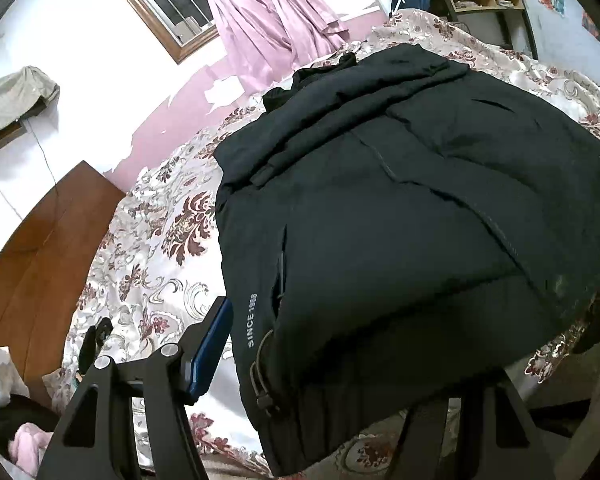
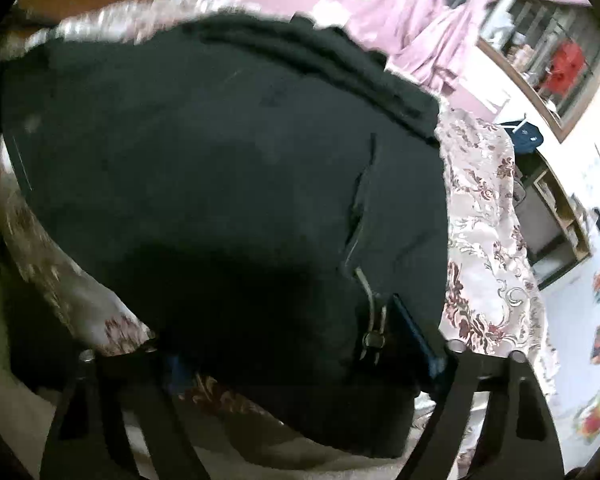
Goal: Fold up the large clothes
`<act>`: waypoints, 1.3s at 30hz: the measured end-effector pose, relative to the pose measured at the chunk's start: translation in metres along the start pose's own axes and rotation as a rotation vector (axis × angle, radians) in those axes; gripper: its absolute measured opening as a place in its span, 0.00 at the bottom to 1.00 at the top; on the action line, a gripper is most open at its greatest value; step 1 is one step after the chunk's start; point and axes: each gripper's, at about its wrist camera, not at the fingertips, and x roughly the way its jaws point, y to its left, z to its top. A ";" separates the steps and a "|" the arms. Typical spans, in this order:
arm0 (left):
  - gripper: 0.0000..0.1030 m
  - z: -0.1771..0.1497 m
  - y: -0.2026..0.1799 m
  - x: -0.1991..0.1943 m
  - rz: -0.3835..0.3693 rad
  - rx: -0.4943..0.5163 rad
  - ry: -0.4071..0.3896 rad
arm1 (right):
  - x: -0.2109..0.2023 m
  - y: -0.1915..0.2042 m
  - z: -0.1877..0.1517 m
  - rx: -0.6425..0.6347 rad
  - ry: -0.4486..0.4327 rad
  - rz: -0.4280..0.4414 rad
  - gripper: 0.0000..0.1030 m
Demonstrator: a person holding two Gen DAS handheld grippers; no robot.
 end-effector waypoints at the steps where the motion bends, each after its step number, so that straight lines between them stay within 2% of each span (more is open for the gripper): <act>1: 0.62 -0.002 0.000 -0.001 0.005 0.000 0.000 | -0.008 -0.001 -0.001 0.005 -0.029 -0.006 0.55; 4: 0.62 -0.009 0.001 -0.003 0.011 -0.004 0.001 | -0.026 -0.006 0.008 0.039 -0.125 -0.017 0.40; 6: 0.62 -0.014 0.003 -0.005 0.006 -0.023 0.005 | -0.034 -0.011 0.014 0.073 -0.170 -0.015 0.38; 8: 0.56 -0.018 0.004 -0.006 -0.008 -0.041 0.006 | -0.038 -0.015 0.022 0.105 -0.196 -0.007 0.38; 10: 0.43 -0.017 0.005 -0.007 -0.021 -0.048 -0.004 | -0.042 -0.014 0.025 0.119 -0.212 0.000 0.38; 13: 0.29 -0.010 0.003 -0.010 -0.015 -0.033 -0.033 | -0.046 -0.008 0.029 0.127 -0.234 -0.007 0.34; 16: 0.19 0.000 0.006 -0.013 -0.021 -0.025 -0.064 | -0.046 -0.008 0.034 0.145 -0.257 -0.021 0.32; 19: 0.14 0.014 0.011 -0.013 -0.018 0.003 -0.097 | -0.048 -0.010 0.039 0.172 -0.271 -0.013 0.26; 23: 0.11 0.038 0.021 -0.013 0.002 0.064 -0.156 | -0.048 -0.012 0.053 0.168 -0.294 -0.022 0.17; 25: 0.10 0.053 0.030 -0.012 0.009 0.059 -0.178 | -0.049 -0.016 0.062 0.165 -0.315 -0.039 0.16; 32: 0.10 0.118 0.062 0.008 0.069 -0.064 -0.265 | -0.045 -0.043 0.113 0.215 -0.401 -0.049 0.14; 36: 0.09 0.155 0.079 0.030 0.072 -0.095 -0.269 | -0.032 -0.060 0.147 0.222 -0.449 -0.065 0.13; 39: 0.09 0.182 0.092 0.047 0.069 -0.113 -0.270 | -0.014 -0.076 0.175 0.249 -0.470 -0.045 0.13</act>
